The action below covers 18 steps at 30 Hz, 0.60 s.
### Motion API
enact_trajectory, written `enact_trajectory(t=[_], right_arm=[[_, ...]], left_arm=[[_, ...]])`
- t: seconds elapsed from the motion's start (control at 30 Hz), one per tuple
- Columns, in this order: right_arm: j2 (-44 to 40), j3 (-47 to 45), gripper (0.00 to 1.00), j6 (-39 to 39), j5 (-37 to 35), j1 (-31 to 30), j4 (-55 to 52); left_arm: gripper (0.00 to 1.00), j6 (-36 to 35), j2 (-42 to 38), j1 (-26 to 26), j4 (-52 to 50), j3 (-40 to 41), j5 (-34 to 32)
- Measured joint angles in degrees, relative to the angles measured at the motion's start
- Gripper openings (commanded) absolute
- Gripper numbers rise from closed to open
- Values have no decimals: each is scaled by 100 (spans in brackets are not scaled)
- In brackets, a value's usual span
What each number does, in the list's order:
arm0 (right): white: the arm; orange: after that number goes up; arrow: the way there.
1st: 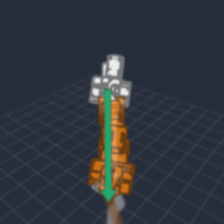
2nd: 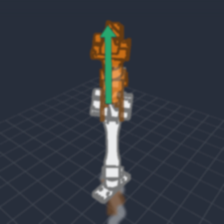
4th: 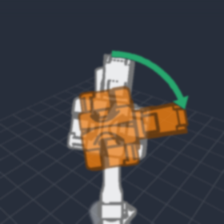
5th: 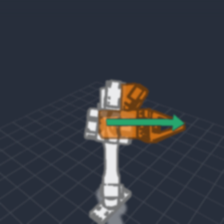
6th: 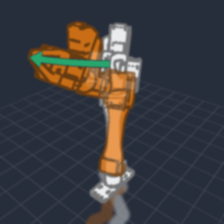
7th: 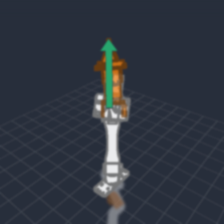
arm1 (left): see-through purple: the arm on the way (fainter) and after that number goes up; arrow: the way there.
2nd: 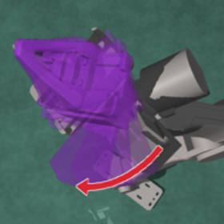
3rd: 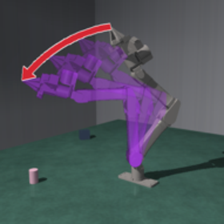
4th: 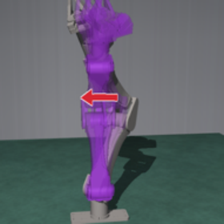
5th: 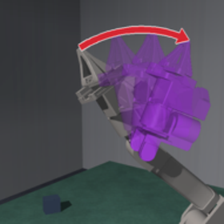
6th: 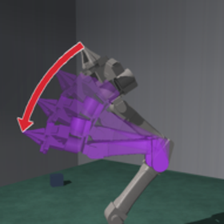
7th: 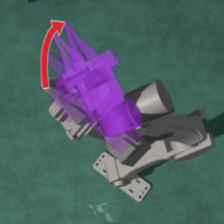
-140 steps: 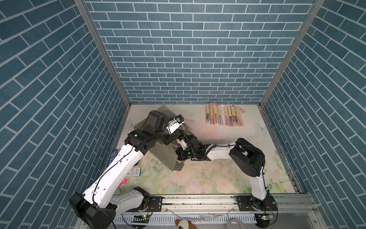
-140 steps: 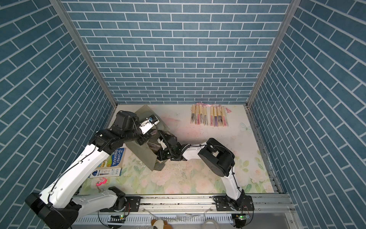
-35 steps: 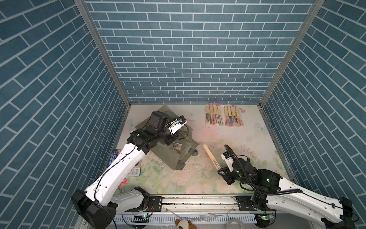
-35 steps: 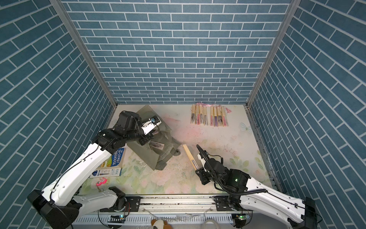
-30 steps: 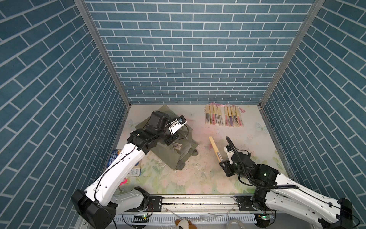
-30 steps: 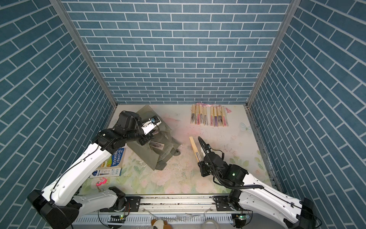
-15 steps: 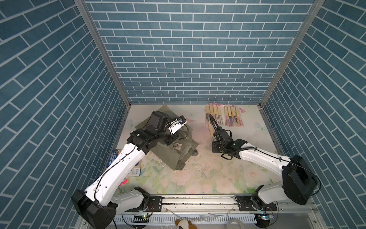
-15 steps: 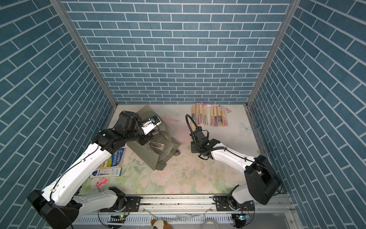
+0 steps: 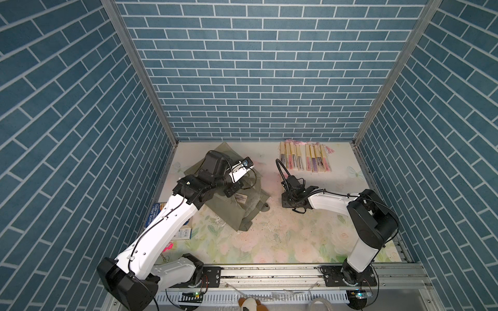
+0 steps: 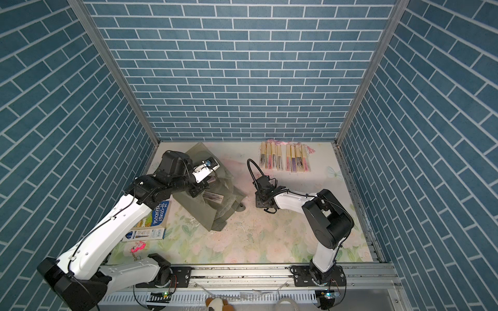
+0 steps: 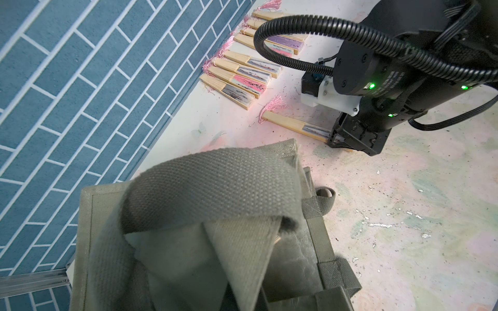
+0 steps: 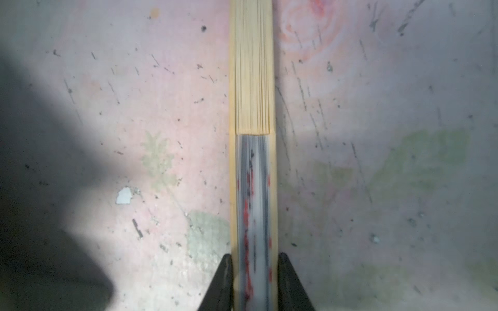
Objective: Take out the folding fans from the tote bags
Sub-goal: Place the folding fan at the center of the board.
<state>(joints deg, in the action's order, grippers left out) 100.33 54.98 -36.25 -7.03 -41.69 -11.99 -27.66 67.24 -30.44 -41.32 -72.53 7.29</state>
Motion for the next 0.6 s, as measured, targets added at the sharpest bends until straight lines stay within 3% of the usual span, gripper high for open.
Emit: enact_trajectory(t=[0.17,0.27,0.43,0.6], right_arm=[[52,48,38,-50,98,-2,79],[-9,44,49,-81,192,0,68],[-874,-472,54,28,348,-2,262],[-2264,-1220,50,420,953,-42,841]], left_arm=[[0,-2,0,-4,4,17,0],[0,-2,0,-9,4,17,2],[0,-2,0,-9,4,17,4],[0,-2,0,-9,0,17,22]])
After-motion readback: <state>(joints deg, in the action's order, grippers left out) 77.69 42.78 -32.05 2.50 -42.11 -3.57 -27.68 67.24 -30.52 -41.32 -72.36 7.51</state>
